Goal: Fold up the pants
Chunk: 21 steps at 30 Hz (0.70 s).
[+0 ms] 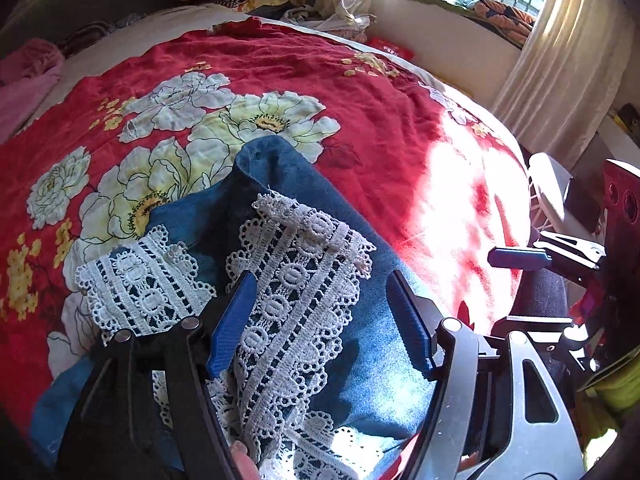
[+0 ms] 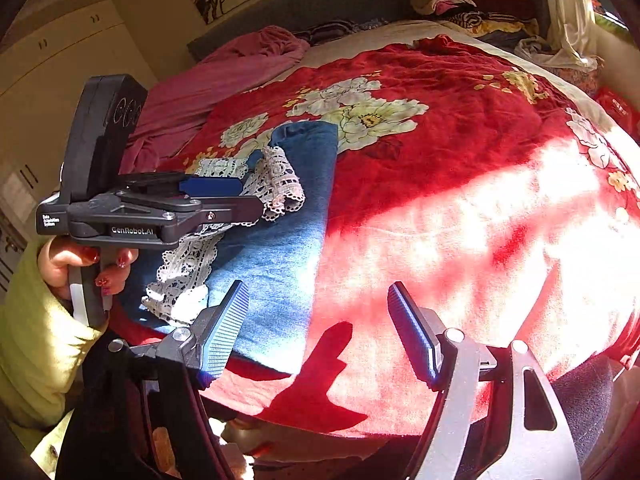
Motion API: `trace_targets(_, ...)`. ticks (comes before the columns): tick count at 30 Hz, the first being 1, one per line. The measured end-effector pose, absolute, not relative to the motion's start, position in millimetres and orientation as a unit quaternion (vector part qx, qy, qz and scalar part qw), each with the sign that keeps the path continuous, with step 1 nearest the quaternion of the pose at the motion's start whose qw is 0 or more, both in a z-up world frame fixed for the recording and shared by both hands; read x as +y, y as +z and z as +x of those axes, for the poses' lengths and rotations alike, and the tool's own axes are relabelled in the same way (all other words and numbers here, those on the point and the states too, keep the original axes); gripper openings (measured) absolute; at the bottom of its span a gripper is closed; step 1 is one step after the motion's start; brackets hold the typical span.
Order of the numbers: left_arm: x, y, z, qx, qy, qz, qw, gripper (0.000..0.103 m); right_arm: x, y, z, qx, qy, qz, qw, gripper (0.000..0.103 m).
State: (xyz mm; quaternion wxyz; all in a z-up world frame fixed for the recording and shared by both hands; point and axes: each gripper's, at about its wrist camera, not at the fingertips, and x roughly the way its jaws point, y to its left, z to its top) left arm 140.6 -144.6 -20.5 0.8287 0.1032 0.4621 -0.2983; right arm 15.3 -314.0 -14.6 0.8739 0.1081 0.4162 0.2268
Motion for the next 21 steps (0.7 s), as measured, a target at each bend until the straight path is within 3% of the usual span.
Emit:
trace_targets(3,-155.7,-30.9,145.3,0.457,-0.255,0.151,0.839,0.059,-317.0,-15.1,14.7,0.416,0.229,0.12,0.872,0.073)
trace_targets(7,-129.2,-30.1,161.8,0.473,-0.247,0.07,0.843,0.02,-306.7,-12.5,12.1,0.416,0.246,0.111,0.869,0.073)
trace_targets(8,-115.4,-28.9,165.5,0.481,-0.256,0.016,0.839,0.017,-303.4,-11.8,11.5,0.414,0.252,0.11,0.868,0.073)
trace_targets(10,-81.8,-29.0,172.4,0.495,-0.262,-0.091,0.823,0.017,-292.6,-7.5,10.4,0.411,0.267,0.101,0.866,0.073)
trace_targets(13,-36.6,-28.9,172.9,0.499,-0.25,-0.175,0.811,0.018,-268.1,0.4,7.7,0.398,0.299,0.069,0.864,0.073)
trace_targets(16,-1.6,-20.3,166.8,0.49,-0.247,-0.233,0.803,0.047,-236.7,4.7,3.7,0.386,0.333,0.022,0.86,0.073)
trace_targets(21,14.9,-3.7,171.1,0.488,-0.227,-0.219,0.814,0.057,-184.4,2.3,-8.9,0.372,0.393,-0.062,0.839,0.073)
